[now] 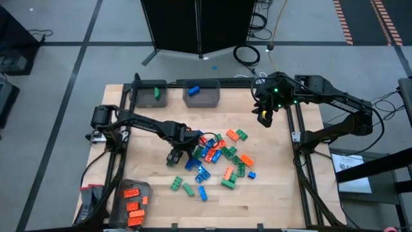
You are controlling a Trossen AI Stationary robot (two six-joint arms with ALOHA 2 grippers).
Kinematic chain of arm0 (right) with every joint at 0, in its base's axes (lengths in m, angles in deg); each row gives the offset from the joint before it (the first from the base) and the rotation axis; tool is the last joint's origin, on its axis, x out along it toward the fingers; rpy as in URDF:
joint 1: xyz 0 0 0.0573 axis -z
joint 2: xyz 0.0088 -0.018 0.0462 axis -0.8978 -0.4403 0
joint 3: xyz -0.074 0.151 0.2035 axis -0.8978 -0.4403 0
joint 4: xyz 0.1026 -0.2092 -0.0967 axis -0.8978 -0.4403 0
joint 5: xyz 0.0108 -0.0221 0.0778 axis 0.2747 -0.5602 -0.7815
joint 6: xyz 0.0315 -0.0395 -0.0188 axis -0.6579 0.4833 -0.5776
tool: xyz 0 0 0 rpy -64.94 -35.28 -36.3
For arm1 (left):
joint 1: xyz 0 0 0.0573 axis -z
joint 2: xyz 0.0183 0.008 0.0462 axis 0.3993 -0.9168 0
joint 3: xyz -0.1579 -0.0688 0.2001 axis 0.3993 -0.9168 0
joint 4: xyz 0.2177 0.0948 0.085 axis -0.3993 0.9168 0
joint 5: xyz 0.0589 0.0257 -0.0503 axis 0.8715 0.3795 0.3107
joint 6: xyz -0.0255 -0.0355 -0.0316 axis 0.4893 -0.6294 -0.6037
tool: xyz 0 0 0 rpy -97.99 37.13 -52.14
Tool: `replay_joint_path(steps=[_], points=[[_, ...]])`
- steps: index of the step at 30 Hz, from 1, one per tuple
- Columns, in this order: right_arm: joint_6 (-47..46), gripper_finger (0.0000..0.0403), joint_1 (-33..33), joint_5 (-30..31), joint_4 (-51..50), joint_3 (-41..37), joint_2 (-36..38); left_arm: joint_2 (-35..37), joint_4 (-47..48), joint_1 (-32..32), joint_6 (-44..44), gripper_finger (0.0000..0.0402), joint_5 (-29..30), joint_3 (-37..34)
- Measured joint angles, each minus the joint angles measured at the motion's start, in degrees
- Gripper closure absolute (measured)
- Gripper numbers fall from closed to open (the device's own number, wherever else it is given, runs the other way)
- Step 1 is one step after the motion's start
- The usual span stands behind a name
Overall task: Sort blocks
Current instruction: Put the blue gamepiece into the top right black bin
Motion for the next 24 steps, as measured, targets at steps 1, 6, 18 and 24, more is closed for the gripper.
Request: replay_joint_path(steps=[1,6,18,24], points=[[0.0,0.0268,0.0,0.0,0.0,0.0,0.0,0.0,-0.1,-0.2,0.0,0.0194,0.0,0.0],[0.0,0.0268,0.0,0.0,0.0,0.0,0.0,-0.1,-0.4,-0.7,0.0,0.0267,0.4,0.0],[0.0,0.0268,0.0,0.2,0.0,0.0,0.0,4.6,3.0,0.2,-8.9,0.0326,2.0,1.6],[0.0,0.0268,0.0,0.3,1.0,0.0,0.0,8.6,4.5,-0.2,-13.6,0.0326,8.7,5.6]])
